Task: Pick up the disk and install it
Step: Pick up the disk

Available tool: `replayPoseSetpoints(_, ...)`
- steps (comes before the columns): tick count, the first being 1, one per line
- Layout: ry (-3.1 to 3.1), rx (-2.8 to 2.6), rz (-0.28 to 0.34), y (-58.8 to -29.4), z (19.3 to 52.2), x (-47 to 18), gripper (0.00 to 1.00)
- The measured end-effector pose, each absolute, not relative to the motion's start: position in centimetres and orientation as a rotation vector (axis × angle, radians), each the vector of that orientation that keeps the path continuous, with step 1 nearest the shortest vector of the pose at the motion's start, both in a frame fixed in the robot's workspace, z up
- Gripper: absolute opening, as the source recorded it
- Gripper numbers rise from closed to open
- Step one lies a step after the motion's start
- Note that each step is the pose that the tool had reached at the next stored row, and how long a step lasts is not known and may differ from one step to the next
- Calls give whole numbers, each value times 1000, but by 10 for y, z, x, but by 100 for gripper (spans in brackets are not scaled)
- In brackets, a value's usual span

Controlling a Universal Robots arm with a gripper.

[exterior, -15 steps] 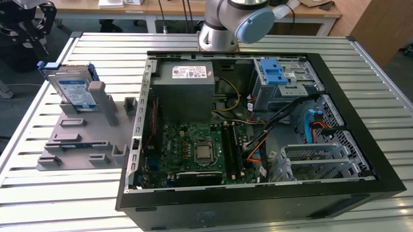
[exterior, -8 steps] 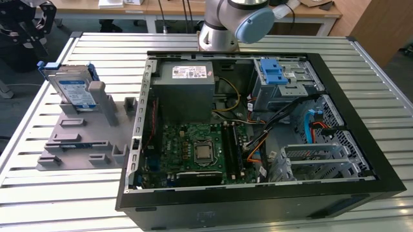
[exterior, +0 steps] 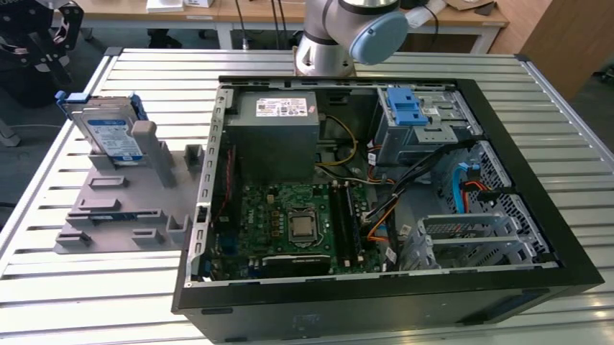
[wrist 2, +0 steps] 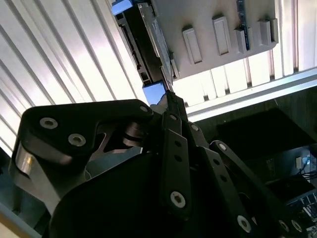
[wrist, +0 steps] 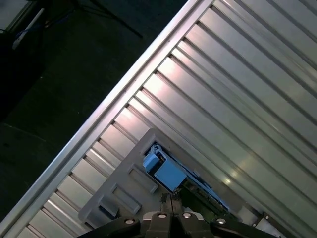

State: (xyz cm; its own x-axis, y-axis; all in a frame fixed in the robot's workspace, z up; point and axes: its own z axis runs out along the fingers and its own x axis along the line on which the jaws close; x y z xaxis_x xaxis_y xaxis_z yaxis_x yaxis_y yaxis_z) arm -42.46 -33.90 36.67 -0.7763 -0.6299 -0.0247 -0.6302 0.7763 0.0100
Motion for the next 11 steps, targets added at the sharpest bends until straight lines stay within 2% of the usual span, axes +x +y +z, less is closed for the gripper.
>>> replayPoseSetpoints(11, 2883, -1198, 29, -339, 366, -425, 11)
